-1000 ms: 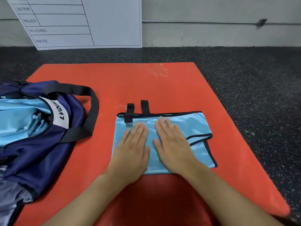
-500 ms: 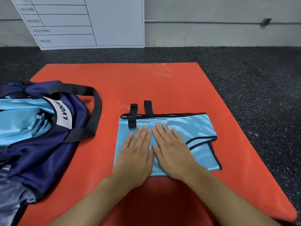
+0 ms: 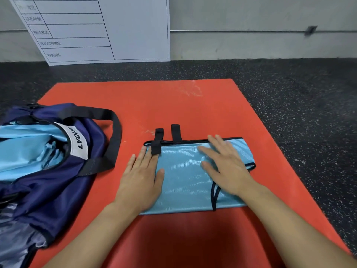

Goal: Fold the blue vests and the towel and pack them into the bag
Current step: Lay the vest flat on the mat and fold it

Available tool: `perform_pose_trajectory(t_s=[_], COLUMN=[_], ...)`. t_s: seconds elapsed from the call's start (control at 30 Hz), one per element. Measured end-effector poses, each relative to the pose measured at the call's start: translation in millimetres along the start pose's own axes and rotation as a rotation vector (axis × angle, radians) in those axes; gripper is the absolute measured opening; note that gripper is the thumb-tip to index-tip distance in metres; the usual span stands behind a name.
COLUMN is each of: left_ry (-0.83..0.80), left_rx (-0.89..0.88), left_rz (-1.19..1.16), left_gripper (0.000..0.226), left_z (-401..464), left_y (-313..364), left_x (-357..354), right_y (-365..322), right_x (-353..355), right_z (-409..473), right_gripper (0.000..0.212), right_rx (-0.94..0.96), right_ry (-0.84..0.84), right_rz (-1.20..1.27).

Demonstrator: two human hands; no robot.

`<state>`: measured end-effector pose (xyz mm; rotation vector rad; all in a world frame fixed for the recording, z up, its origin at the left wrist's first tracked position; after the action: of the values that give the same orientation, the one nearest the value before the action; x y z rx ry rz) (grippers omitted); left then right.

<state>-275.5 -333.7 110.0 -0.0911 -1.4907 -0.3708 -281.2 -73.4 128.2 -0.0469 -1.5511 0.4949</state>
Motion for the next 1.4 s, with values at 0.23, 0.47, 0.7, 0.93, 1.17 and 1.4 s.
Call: perform_pose_trajectory(t_s=[0.23,0.47,0.7,0.93,1.17,1.4], left_ry=[0.022,0.042,0.045,0.033,0.021,-0.057], left_rx=[-0.055,-0.052,-0.097,-0.140,-0.346,-0.517], left_rz=[-0.001,-0.008,0.018,0.035,-0.005,-0.001], left_gripper=[0.070,0.068,0.068,0.070,0.067,0.063], left_z=[0,0,-2,-13,-40,-86], left_y=[7,8,14,22,35,60], left_x=[4,2,5,15,34,34], right_y=[-19,-2,53,53,22,41], right_x=[-10,-6,22,37,44,44], right_z=[40,44,21,-26,-93,-132], right_gripper=[0.042,0.049,0.053,0.054,0.078,0.087], right_rx=[0.166,-0.039,-0.379,-0.355,-0.250,-0.326], right_ry=[-0.138,-0.114,-0.054,-0.129,-0.207,-0.297], right_rz=[0.071,-0.049,-0.153,-0.179,-0.200,-0.160])
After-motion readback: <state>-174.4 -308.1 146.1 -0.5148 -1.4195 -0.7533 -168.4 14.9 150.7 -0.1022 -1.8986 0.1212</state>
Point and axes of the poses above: each hand's wrist, its own z-axis towards the middle knuckle, its own x-axis out of the back of the hand, y = z × x, the point moved 3 cm from there along z, towards the middle knuckle, and after that the axes turned 3 degrees about -y, right-handed, at the moved point
